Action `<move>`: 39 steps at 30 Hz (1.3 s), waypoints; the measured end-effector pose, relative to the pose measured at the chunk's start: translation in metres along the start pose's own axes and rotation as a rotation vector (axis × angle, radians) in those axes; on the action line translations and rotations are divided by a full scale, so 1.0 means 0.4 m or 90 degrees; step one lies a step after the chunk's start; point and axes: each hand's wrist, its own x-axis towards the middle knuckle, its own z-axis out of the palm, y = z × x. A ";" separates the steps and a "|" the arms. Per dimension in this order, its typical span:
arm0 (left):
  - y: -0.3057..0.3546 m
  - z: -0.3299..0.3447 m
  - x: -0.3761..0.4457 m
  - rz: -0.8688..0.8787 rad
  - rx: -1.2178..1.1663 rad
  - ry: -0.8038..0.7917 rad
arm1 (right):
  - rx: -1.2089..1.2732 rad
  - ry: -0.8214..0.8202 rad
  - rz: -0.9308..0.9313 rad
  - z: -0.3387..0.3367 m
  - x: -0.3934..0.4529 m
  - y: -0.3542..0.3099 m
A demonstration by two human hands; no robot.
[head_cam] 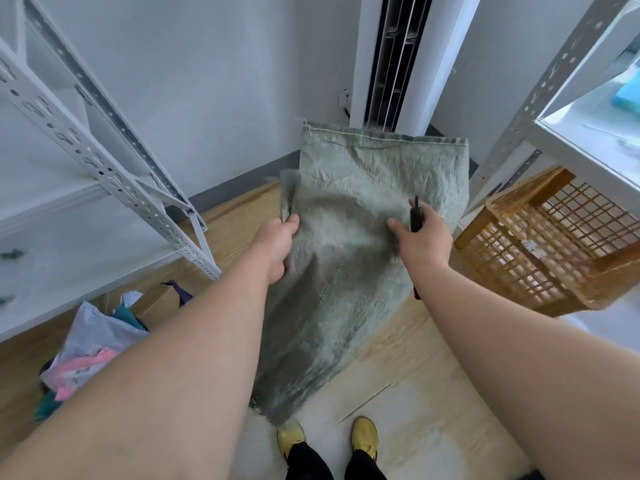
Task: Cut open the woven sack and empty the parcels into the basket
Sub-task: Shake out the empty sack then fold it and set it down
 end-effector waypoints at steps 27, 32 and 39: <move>0.146 -0.144 -0.037 -0.028 -0.338 0.017 | 0.310 -0.132 0.310 0.040 -0.089 0.083; 0.075 -0.240 -0.034 -0.072 0.201 -0.003 | 0.445 -0.124 0.365 0.044 -0.061 0.030; -0.031 -0.278 0.005 0.016 0.179 0.039 | 0.400 -0.232 0.288 0.006 0.013 -0.032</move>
